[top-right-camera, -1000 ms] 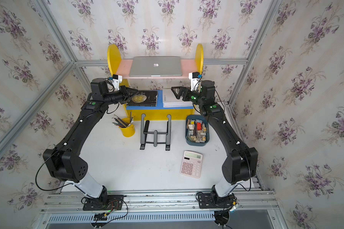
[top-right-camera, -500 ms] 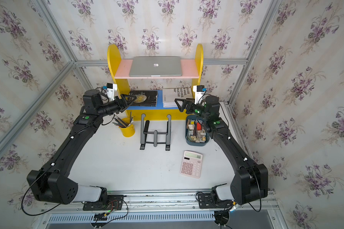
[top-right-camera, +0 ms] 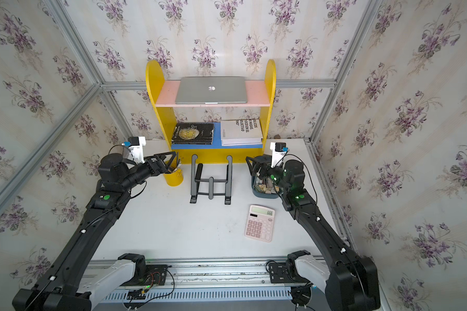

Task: Close the laptop lid and set it aside
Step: Reset both arms

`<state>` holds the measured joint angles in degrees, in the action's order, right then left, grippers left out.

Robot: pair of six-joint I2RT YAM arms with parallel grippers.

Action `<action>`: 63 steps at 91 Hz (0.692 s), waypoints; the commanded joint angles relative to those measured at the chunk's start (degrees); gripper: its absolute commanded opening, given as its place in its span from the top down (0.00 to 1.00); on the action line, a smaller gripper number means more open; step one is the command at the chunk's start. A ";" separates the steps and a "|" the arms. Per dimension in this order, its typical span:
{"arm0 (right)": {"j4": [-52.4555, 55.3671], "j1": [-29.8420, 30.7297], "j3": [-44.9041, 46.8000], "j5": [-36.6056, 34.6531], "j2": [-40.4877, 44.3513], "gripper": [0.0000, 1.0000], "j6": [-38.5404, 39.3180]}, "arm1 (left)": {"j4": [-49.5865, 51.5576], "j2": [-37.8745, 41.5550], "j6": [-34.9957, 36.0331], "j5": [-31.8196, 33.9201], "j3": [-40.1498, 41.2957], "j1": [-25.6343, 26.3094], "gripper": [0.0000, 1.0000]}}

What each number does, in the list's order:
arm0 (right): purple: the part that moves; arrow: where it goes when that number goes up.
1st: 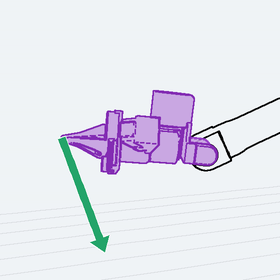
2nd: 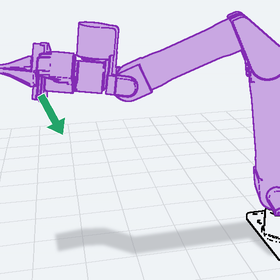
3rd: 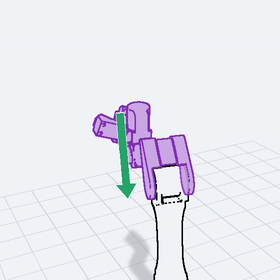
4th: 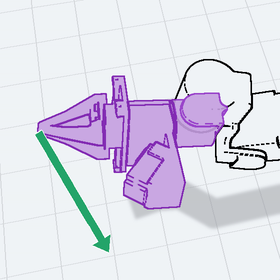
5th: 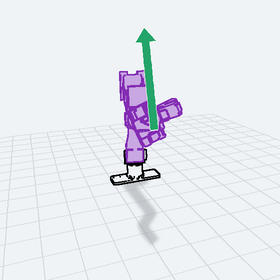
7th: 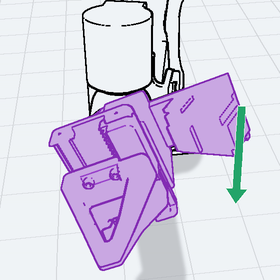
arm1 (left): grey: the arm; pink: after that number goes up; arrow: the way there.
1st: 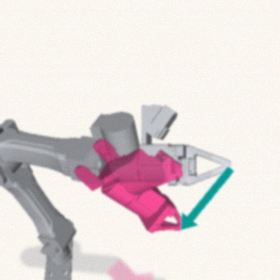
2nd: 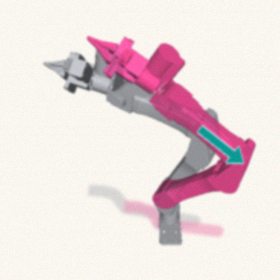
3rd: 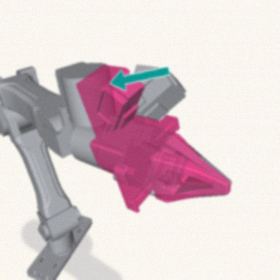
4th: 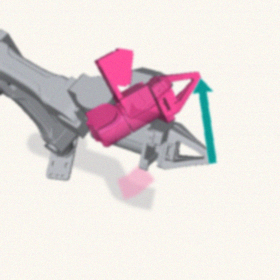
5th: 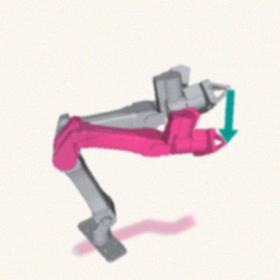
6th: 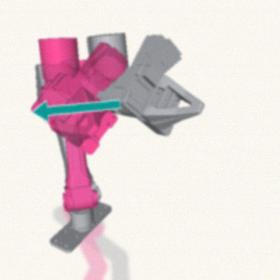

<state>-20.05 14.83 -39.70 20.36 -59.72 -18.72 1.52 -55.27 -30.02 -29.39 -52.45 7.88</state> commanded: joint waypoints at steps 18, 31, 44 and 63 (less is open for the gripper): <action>-11.45 -0.05 15.32 -20.21 12.82 0.00 6.04 | -10.79 9.58 9.89 15.40 14.03 -0.04 0.07; -18.01 -0.05 24.18 -27.57 19.00 0.00 7.21 | -11.69 12.24 11.92 22.08 18.48 -0.06 0.01; -21.09 -0.06 29.39 -36.38 21.59 0.00 5.93 | -13.07 12.90 12.59 27.24 21.93 -0.06 0.01; -24.15 -0.06 32.97 -43.81 19.80 0.00 4.97 | -17.74 12.64 13.02 32.48 27.11 -0.06 0.01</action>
<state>-39.35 14.83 -7.75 -16.62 -38.85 -13.32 -10.74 -42.59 -18.50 -1.56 -27.18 7.88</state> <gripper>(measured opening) 0.997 0.990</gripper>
